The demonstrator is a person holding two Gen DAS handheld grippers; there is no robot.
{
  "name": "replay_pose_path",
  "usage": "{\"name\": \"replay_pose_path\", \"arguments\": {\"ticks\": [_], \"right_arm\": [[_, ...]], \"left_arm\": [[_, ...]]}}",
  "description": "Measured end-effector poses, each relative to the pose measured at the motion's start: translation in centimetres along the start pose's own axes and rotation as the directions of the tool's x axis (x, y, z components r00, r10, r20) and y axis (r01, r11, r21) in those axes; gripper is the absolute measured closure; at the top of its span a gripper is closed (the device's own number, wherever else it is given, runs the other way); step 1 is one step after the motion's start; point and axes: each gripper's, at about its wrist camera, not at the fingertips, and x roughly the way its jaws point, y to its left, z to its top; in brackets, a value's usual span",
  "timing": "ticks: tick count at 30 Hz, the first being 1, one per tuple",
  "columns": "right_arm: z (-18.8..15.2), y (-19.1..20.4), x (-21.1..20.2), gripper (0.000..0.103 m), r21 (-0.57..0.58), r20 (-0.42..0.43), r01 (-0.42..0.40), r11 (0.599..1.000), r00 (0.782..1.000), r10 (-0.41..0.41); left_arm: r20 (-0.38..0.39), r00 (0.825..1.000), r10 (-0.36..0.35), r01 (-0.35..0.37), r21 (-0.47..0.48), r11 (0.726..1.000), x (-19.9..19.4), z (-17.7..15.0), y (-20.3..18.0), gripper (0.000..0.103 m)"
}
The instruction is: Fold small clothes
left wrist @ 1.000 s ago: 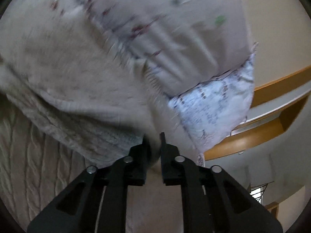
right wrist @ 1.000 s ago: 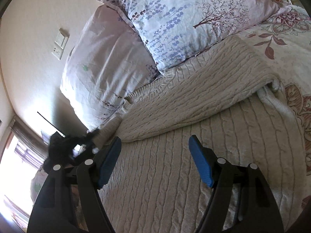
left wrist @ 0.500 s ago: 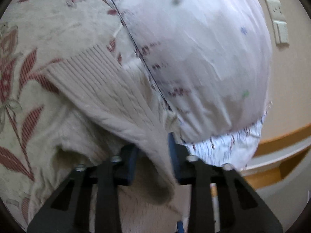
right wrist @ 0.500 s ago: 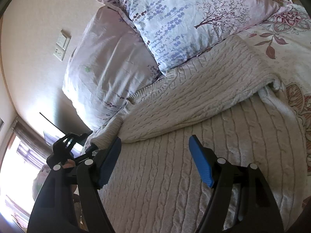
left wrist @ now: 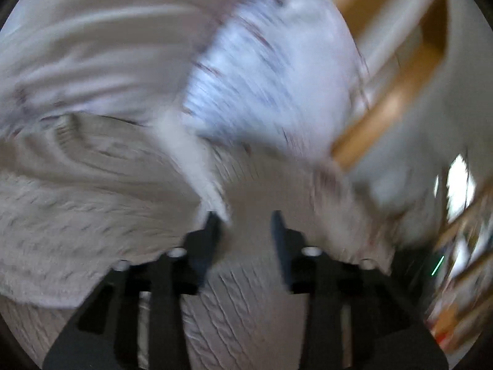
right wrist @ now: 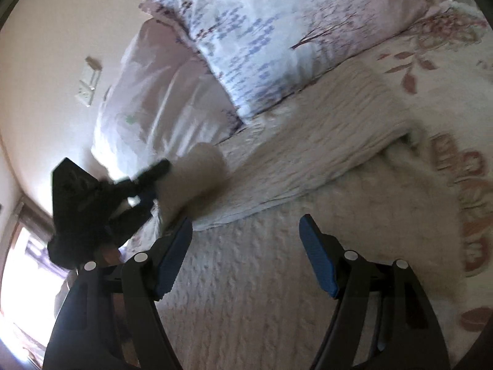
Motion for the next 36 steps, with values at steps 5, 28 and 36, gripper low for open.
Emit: {"name": "replay_pose_path", "arguments": {"ticks": [5,28,36], "right_arm": [[2.6,0.3,-1.4,0.03,0.011,-0.044,0.051,0.999,0.998,-0.05],[4.0,2.2,6.7,0.095,-0.285,-0.166,0.246,0.926,0.939,-0.301],[6.9,6.4,4.4,0.096,-0.369,0.114,0.282,0.886,0.959,-0.258]], "left_arm": [[-0.013,1.0,0.014,-0.014,0.056,0.998,-2.5,-1.8,0.5,0.033],[-0.057,0.8,0.598,-0.6,-0.068,0.797,-12.0,-6.9,16.5,0.035],[-0.05,0.799,0.599,-0.601,-0.081,0.795,-12.1,-7.3,16.6,0.034]]}}
